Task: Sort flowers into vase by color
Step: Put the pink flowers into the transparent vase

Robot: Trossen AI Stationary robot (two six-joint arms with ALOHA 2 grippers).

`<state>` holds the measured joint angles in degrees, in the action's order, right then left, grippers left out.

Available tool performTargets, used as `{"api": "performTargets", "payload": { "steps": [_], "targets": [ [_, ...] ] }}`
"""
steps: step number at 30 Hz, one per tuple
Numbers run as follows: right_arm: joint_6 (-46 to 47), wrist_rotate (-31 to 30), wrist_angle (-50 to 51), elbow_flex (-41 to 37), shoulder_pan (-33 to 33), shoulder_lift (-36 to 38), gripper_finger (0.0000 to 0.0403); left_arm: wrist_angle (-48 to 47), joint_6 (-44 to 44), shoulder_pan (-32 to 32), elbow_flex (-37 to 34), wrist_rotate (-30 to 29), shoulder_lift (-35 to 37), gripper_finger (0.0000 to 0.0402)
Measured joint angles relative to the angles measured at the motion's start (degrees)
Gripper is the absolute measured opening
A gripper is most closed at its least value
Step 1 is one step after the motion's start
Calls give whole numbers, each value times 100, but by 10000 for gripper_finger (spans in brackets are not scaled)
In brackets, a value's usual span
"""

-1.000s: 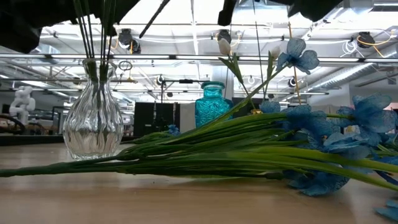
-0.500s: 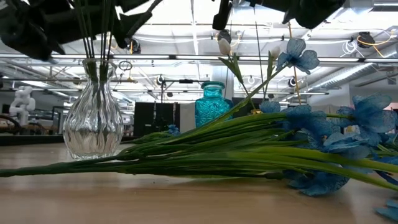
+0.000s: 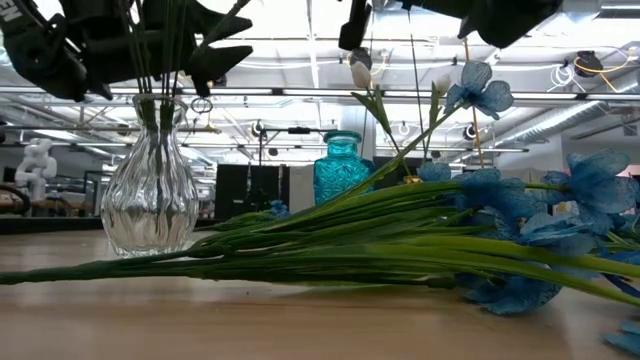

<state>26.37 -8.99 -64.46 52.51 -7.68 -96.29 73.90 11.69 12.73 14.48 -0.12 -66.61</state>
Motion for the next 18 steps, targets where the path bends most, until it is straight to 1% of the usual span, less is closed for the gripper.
{"api": "performTargets", "payload": {
  "steps": [8, 12, 18],
  "targets": [
    [-148, -212, -97, 0, -155, -25, 1, -100, -1, -11, 0, -18, 0, 251],
    [-331, -422, -19, 0, -200, -31, 1, -154, -1, -11, 0, -24, 0, 251],
    [-357, -473, -465, 7, -218, -415, 1, -282, -3, -11, 0, -43, 0, 251]
  ]
}}
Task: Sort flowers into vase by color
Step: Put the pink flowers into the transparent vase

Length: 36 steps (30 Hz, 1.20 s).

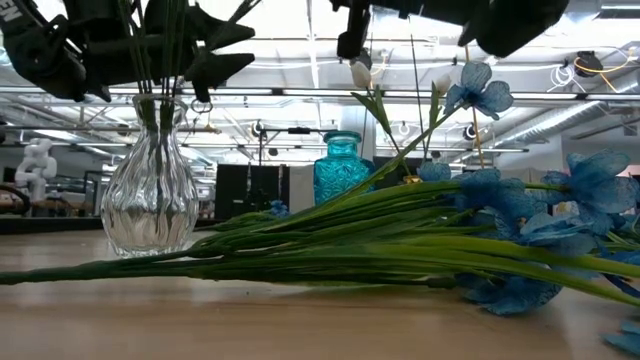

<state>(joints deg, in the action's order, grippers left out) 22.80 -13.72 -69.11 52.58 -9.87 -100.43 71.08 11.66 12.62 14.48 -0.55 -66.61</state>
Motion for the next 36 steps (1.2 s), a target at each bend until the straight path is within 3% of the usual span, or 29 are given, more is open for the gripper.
{"api": "performTargets", "payload": {
  "steps": [7, 36],
  "targets": [
    [49, 20, -294, 125, 0, -360, 1, -8, 4, 0, 0, -126, 0, 251],
    [-240, 230, 255, 135, -76, -364, 2, -8, -146, 11, 0, -143, 0, 251]
  ]
}}
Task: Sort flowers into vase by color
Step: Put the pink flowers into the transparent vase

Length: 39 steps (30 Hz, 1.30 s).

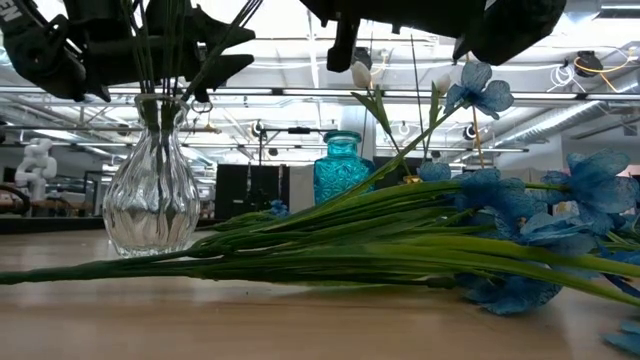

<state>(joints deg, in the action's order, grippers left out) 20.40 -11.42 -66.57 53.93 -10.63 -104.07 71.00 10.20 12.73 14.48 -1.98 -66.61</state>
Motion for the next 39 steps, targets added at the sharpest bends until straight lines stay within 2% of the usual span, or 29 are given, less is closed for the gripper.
{"api": "performTargets", "payload": {
  "steps": [4, 9, 13, 20, 29, 39],
  "targets": [
    [-73, 166, 231, 107, 2, 0, 2, 0, -7, 2, 0, 0, 0, 251],
    [-392, 287, 1334, 611, -2, 0, 2, 2, -11, 0, 0, 0, 0, 251],
    [-607, 288, 1791, 868, -7, 0, 2, 2, -9, 2, 0, 0, 0, 251],
    [-603, 282, 1933, 898, -4, -21, 2, 0, -15, 1, 0, 0, 0, 251],
    [-367, 276, 1540, 903, -48, -534, 4, -33, -42, 1, 2, -1, 0, 251],
    [45, 264, 1301, 903, -61, -921, 47, -101, -115, 6, 2, -23, -2, 251]
  ]
}}
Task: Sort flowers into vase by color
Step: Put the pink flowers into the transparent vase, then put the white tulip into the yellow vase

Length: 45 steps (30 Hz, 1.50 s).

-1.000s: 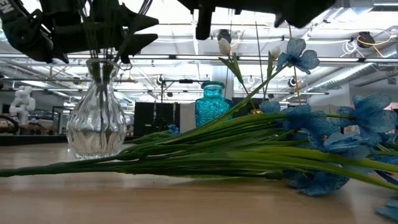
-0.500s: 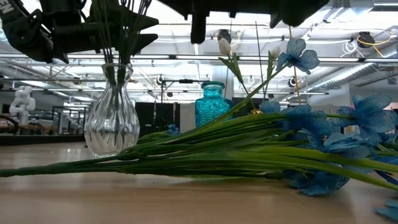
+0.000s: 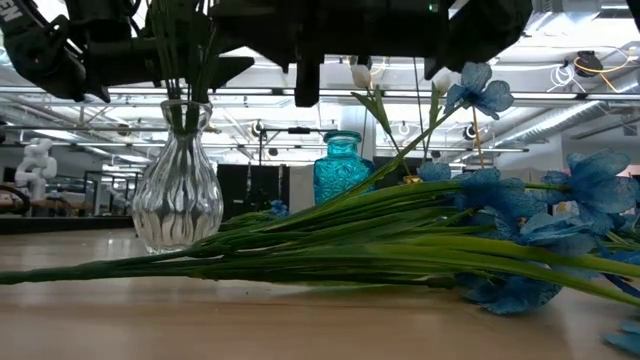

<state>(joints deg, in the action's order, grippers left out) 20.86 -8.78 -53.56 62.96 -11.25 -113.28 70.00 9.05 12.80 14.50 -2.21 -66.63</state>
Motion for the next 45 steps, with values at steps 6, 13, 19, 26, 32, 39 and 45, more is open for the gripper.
{"api": "performTargets", "payload": {
  "steps": [6, 13, 19, 26, 32, 39, 45],
  "targets": [
    [-39, 15, 22, 0, -2, -6, 74, -5, -3, 0, 0, -1, 0, 251],
    [-50, 83, -59, 0, -2, 24, 142, -115, -39, 0, 0, 1, 0, 251],
    [105, 164, -50, 0, -2, 27, 204, -216, -49, 0, 0, -1, 0, 251],
    [271, 344, 146, 0, 0, 29, 249, -239, -53, 0, 0, 1, 0, 251],
    [374, 463, 380, 0, -2, 33, 271, -260, -80, 0, 0, -1, 0, 251],
    [344, 397, 729, 0, 4, 160, 290, -256, -78, 0, 0, 1, 0, 251],
    [70, 267, 1710, 0, 13, 641, 302, -256, -78, -1, 0, 1, 0, 251]
  ]
}}
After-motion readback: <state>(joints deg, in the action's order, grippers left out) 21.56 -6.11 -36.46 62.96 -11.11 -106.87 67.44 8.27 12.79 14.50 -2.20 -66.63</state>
